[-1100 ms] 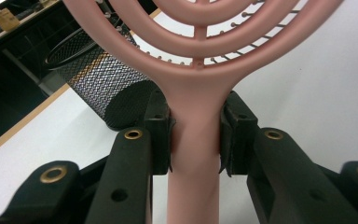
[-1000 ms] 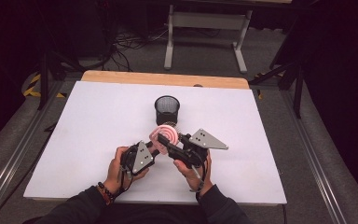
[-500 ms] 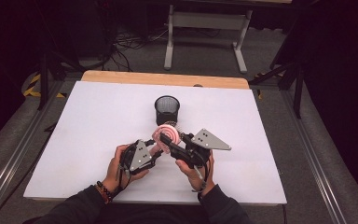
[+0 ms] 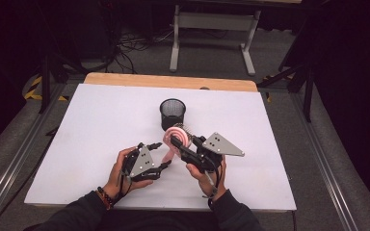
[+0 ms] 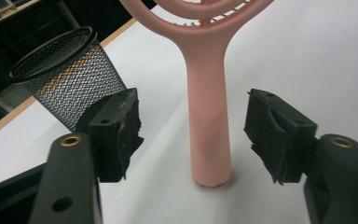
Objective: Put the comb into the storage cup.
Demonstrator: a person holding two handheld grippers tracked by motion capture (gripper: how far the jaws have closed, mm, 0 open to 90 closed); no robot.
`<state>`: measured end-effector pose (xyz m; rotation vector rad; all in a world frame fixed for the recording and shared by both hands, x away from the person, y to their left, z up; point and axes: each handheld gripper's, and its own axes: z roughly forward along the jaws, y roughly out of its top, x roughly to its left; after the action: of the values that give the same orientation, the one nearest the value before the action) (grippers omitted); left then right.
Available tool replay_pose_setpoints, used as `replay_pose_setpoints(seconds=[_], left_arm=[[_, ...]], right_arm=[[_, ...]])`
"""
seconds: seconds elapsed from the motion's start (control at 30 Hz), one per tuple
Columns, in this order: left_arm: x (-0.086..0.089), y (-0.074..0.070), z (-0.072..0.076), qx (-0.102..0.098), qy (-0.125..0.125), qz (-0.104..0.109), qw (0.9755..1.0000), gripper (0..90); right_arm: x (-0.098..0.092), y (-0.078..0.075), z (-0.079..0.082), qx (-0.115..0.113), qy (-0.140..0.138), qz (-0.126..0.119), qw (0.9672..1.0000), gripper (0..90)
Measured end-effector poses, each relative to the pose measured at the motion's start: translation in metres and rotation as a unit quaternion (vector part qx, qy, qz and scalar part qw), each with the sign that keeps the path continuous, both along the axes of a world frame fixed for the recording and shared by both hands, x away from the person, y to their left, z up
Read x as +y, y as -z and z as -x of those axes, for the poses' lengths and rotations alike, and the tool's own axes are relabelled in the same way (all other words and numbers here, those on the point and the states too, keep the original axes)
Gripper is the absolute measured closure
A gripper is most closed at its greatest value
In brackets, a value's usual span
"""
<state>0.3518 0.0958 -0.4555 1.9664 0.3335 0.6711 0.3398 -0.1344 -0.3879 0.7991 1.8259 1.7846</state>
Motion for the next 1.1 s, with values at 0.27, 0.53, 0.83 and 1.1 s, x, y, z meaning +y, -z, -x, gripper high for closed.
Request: replay_pose_setpoints(seconds=[0.27,0.53,0.83,1.1], left_arm=[[0.019,-0.011,0.005,0.002,0.032,0.035,0.9989,22.2],[0.055,-0.017,-0.003,0.007,0.042,0.057,0.9975,14.1],[0.086,-0.011,-0.001,0.005,0.021,0.025,0.9994,11.1],[0.11,-0.002,0.006,0.013,0.003,0.052,0.9986,12.3]], right_arm=[[-0.003,-0.005,0.002,-0.01,-0.002,0.005,0.9999,63.2],[-0.009,-0.01,0.004,-0.02,0.011,0.019,0.9995,63.3],[-0.016,-0.014,0.004,-0.03,0.021,0.025,0.999,63.2],[-0.024,-0.017,0.005,-0.035,0.028,0.031,0.9985,63.2]])
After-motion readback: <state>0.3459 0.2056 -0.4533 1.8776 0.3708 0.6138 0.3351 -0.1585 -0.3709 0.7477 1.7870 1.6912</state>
